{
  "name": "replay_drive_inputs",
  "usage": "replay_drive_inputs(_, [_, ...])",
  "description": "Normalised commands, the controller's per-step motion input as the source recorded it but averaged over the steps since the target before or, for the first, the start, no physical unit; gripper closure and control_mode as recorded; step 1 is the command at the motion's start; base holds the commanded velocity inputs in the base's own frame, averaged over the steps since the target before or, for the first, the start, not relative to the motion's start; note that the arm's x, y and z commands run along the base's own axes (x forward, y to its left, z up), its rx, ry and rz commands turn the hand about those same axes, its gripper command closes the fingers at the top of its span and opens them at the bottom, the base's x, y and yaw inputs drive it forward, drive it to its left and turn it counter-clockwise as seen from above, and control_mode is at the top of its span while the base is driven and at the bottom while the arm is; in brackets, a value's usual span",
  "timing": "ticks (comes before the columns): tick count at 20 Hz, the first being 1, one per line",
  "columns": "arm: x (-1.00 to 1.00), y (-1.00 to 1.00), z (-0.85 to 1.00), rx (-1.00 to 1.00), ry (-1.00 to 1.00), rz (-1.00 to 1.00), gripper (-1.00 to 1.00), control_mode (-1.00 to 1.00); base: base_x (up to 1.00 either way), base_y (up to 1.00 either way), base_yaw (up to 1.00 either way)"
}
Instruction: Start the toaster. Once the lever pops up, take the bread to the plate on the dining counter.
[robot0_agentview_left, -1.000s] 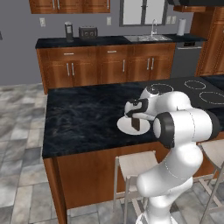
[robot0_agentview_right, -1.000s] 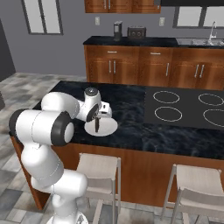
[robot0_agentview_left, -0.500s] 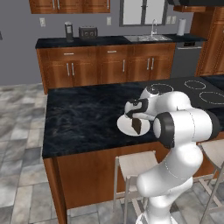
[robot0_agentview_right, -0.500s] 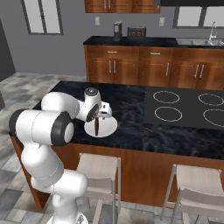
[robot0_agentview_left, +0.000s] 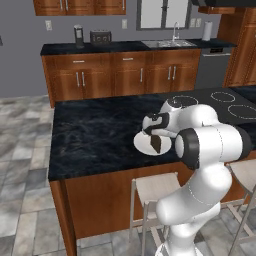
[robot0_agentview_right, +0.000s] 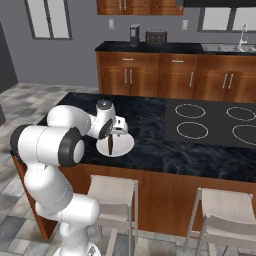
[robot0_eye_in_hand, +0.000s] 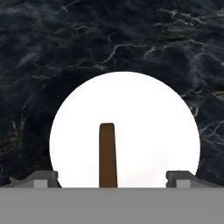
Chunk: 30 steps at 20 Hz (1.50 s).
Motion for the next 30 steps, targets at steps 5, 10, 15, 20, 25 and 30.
replay_drive_inputs(5, [-0.21, 0.03, 0.25, -0.03, -0.06, 0.0, -1.0, -1.0, 0.0, 0.0, 0.0])
replay_drive_inputs(10, [-0.16, 0.0, 0.38, 0.0, 0.0, 0.0, -1.0, -1.0, 0.0, 0.0, 0.0])
replay_drive_inputs(15, [-0.29, 0.0, 0.58, 0.0, 0.0, 0.0, -1.0, -1.0, 0.0, 0.0, 0.0])
replay_drive_inputs(20, [-0.44, 0.0, 0.51, 0.0, 0.0, 0.0, -1.0, -1.0, 0.0, 0.0, 0.0])
replay_drive_inputs(25, [-0.67, 0.0, 0.52, 0.0, 0.0, 0.0, -1.0, -1.0, 0.0, 0.0, 0.0])
replay_drive_inputs(30, [-0.96, 0.0, 0.56, 0.0, 0.0, 0.0, -1.0, -1.0, 0.0, 0.0, 0.0])
